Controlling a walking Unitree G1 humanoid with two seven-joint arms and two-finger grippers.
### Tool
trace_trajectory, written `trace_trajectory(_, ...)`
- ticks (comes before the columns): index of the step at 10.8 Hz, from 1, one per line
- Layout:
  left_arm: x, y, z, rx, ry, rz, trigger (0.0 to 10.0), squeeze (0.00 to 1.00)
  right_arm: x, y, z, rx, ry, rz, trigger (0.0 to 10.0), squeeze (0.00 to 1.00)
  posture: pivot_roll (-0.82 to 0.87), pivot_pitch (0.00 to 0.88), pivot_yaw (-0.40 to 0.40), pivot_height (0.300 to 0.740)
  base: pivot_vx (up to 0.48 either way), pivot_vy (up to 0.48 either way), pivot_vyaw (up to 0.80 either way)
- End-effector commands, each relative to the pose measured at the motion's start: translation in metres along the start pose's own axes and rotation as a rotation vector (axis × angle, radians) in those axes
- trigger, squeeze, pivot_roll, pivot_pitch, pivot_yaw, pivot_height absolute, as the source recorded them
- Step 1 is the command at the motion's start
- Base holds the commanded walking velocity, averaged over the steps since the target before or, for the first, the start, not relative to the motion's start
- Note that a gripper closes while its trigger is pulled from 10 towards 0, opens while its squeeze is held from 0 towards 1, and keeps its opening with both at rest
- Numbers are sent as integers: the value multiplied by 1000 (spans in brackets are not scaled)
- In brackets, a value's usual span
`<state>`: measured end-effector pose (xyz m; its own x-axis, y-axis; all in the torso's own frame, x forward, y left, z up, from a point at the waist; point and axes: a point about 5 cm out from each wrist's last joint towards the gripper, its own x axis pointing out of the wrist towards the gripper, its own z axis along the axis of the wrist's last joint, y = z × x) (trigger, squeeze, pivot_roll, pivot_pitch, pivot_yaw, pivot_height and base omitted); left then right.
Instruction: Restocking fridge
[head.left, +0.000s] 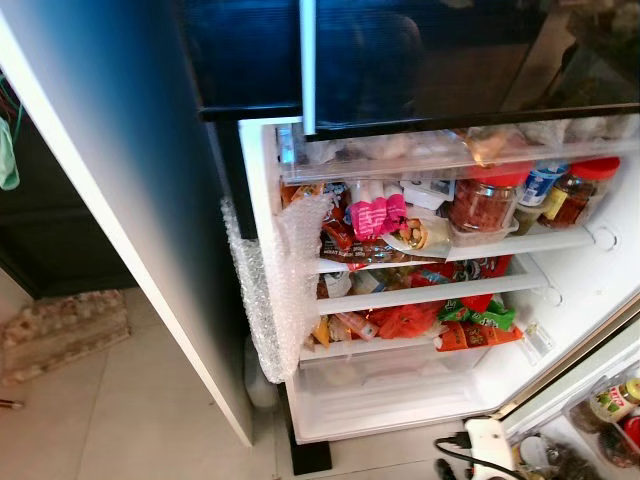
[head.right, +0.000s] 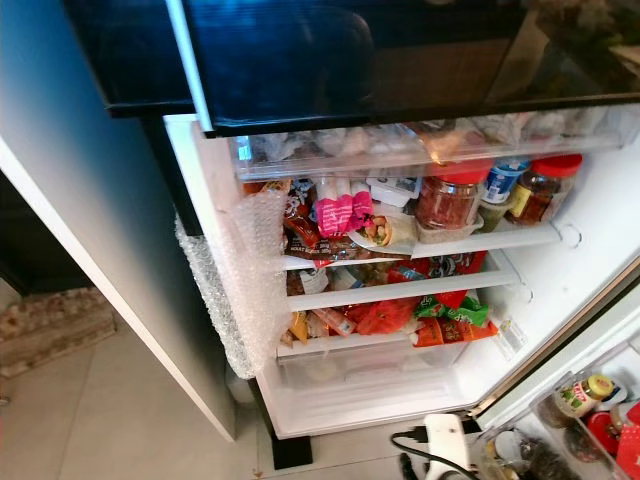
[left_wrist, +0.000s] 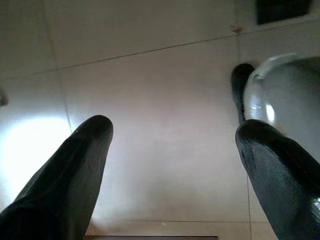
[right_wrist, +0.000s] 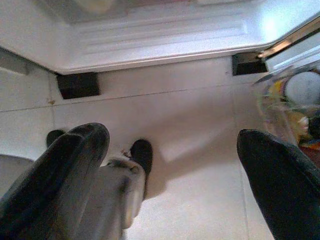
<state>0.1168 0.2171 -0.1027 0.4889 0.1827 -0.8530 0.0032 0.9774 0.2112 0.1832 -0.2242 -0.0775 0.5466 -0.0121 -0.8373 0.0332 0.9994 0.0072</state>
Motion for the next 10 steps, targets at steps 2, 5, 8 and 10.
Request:
trace_trajectory(2,-1,-11,-5,84,16,-62,10000,0,-3,-11,-4,61,-22,-44,10000,0,-131,55,37,740,0,0,0)
trace_trajectory(5,3,7,11,47,-5,12,10000,0,3,7,11,21,-36,7,10000,0,-151,55,34,740,0,0,0)
trace_trajectory(8,8,15,37,52,-59,23,10000,0,6,16,32,69,-71,-4,10000,0,-137,22,82,740,0,0,0)
trace_trajectory(10,9,16,45,68,-68,19,10000,0,7,15,42,111,-90,-16,10000,0,-142,6,89,740,0,0,0)
